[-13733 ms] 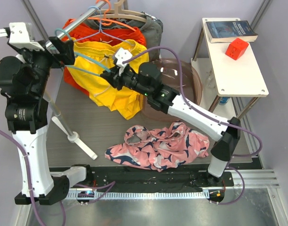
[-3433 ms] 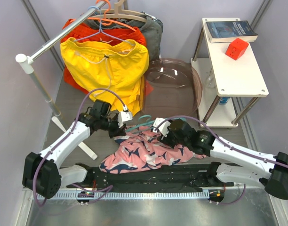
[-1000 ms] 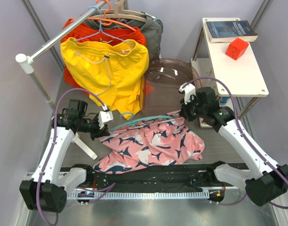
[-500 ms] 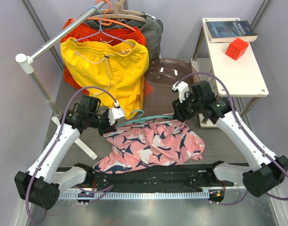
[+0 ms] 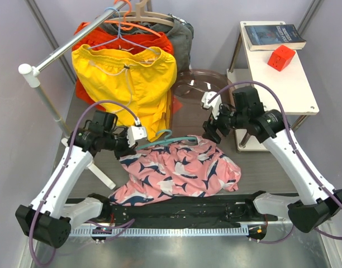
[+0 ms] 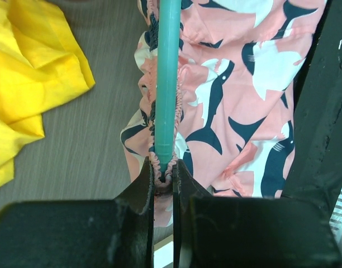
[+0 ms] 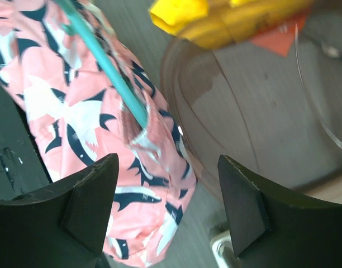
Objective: Place the shorts on the hanger
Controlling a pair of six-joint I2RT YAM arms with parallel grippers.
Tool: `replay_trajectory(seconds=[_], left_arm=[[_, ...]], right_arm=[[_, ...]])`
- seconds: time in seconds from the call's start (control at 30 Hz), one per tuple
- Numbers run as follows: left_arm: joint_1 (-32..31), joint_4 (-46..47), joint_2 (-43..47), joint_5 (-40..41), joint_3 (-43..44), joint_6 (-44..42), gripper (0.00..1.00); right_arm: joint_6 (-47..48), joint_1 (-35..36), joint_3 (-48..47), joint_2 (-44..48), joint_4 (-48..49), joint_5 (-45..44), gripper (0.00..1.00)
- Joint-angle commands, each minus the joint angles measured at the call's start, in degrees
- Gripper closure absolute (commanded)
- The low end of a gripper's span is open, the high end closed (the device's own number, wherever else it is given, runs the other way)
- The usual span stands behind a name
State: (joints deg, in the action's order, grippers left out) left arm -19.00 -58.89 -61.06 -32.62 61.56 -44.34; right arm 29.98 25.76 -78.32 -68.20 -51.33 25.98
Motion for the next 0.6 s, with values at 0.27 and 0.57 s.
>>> replay_trajectory(seconds=[0.27,0.57], left_arm=[[0.20,-14.22,-0.29,-5.61,18.05,-9.97,1.00],[0.20,-19.50,-1.43,-6.14,23.42,-10.51,1.00]], right_arm=[[12.90,11.68,-10.70,-5.80,-1.49,9.00,0.28],[13.27,16.51,-16.33,-9.05,-1.32,12.34,0.40]])
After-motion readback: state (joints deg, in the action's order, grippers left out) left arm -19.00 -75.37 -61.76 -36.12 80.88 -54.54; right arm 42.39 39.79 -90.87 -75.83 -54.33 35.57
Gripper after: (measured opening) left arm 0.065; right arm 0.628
